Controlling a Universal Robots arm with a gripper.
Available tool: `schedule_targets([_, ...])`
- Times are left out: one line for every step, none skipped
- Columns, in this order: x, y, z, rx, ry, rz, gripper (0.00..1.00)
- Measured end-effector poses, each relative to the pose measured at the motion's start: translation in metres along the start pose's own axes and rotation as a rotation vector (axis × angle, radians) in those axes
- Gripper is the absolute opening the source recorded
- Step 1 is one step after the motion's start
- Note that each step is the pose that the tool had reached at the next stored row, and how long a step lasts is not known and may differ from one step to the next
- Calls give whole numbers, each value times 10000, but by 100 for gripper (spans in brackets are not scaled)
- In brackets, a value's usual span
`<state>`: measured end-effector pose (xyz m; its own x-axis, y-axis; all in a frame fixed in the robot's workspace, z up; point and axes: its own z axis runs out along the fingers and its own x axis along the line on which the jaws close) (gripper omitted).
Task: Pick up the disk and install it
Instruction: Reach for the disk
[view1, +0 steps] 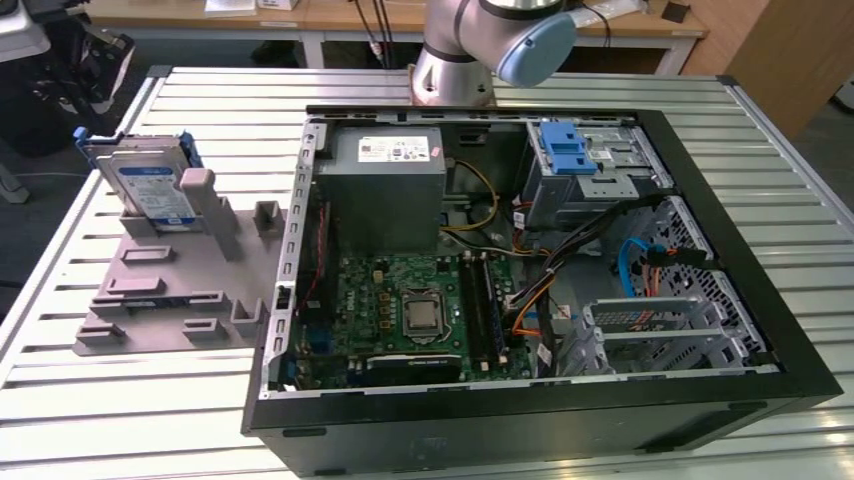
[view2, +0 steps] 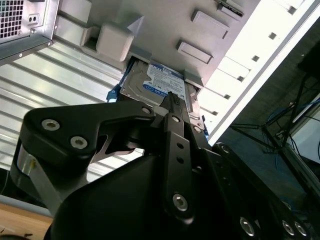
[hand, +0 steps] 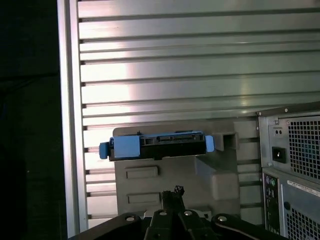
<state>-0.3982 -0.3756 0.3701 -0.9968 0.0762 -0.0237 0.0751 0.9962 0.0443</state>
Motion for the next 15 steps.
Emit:
schedule_targets([9,0,1,0,0,0,11])
schedule_targets([19,0,2,0,0,1,11])
schedule_targets([29,-1,3,0,0,0,11])
schedule_targets([38,-1,3,0,0,0,11])
schedule_targets([47,0,5,0,0,-1,11])
schedule_targets([57,0,6,0,0,0,11])
schedule_targets([68,0,6,0,0,0,11])
schedule_targets([82,2,7,0,0,0,11])
schedule_targets([99,6,9,0,-1,-1,11])
schedule_targets([120,14,10,0,0,-1,11])
schedule_targets([141,27,11,1,1,-1,11])
schedule_targets([158,51,14,0,1,-1,11])
schedule_targets([172,78,17,0,0,1,11])
schedule_targets([182,106,20,1,1,1,11])
schedule_targets([190,136,24,1,1,0,11])
